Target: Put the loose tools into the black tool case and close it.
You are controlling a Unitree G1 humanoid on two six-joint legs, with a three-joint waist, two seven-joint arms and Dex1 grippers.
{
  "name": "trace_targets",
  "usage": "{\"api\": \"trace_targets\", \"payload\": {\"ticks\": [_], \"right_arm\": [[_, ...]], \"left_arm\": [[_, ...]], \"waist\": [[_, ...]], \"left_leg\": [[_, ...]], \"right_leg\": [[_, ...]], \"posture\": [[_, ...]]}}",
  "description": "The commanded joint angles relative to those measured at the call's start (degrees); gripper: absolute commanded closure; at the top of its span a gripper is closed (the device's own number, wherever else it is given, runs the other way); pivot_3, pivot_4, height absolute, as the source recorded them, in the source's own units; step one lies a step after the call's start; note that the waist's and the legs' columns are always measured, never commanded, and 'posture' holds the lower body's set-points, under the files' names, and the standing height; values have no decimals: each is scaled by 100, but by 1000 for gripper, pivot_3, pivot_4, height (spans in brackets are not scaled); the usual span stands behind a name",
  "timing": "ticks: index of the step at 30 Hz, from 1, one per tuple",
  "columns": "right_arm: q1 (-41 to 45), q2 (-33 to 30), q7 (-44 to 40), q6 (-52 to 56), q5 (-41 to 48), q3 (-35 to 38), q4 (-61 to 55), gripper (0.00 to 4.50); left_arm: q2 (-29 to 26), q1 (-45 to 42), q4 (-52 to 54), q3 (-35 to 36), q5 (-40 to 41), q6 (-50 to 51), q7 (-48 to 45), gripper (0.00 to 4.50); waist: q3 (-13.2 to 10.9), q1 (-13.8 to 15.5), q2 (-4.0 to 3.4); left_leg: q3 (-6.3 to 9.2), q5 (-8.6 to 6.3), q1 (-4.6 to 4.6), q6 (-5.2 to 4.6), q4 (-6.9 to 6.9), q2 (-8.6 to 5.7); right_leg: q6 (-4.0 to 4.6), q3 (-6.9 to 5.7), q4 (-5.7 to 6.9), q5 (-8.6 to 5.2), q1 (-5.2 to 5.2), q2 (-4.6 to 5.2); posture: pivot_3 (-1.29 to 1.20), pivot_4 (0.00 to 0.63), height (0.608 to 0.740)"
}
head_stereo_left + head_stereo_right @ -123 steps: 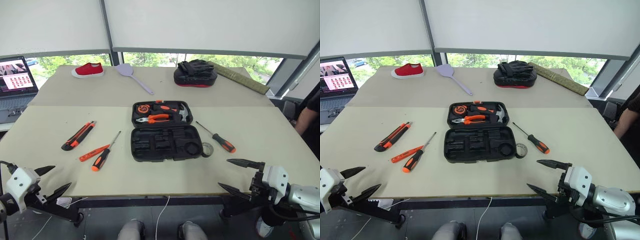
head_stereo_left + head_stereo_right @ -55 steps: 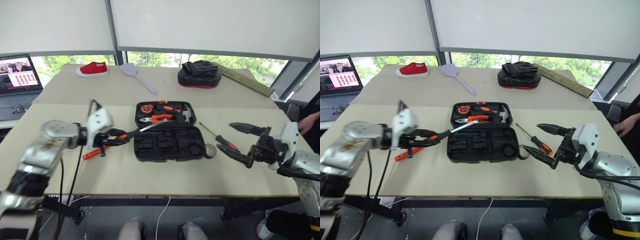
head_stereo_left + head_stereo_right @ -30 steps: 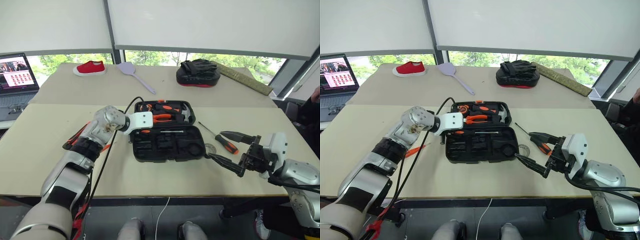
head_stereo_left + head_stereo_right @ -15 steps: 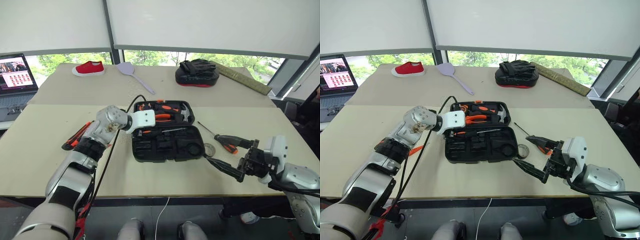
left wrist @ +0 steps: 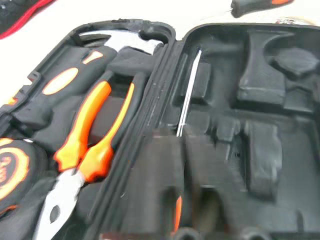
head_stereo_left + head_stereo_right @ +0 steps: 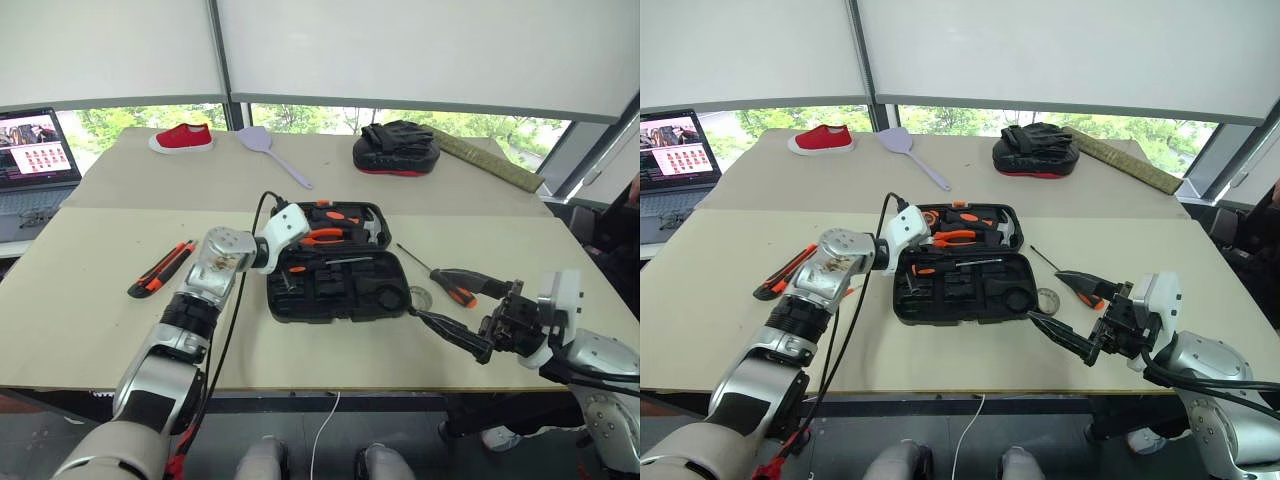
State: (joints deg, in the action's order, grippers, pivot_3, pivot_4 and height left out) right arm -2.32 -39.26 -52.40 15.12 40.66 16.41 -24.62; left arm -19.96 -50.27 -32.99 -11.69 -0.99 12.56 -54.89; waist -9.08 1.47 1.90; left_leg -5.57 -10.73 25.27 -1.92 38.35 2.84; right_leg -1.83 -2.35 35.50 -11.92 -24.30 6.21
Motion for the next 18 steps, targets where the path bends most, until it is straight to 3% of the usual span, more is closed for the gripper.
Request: {"api": "trace_targets", "payload": {"ticks": [1,10,13,18], "right_arm": [[50,-48,-15,-64,38,210,-103,0],[-114,93,98,-118,-36,150,-195,0],[-163,135,140,-123,-44,159,-242,0],[-314,155,180,-103,-16,271,-344,0]], "left_arm": [[136,5,-32,-65,-35,-73,113,4452],[264,61,-461,-306,-388,97,453,4452],[416,92,-376,-162,-146,371,420,4452],[204,274,278,5,237,583,-132,4452]], "waist": [[0,-4,0],[1,2,-1],[1,7,-2],[1,-14,-2]], "left_leg": [[2,0,0,0,0,0],[12,0,-2,0,7,-1],[18,0,-5,0,14,0],[21,-1,-5,1,27,2]], "right_leg": [[4,0,3,2,0,0],[11,1,11,6,2,0],[0,0,18,-2,5,0],[-8,0,30,-10,3,0]], "posture": [[0,150,740],[0,150,740],[0,150,740],[0,150,740]]}}
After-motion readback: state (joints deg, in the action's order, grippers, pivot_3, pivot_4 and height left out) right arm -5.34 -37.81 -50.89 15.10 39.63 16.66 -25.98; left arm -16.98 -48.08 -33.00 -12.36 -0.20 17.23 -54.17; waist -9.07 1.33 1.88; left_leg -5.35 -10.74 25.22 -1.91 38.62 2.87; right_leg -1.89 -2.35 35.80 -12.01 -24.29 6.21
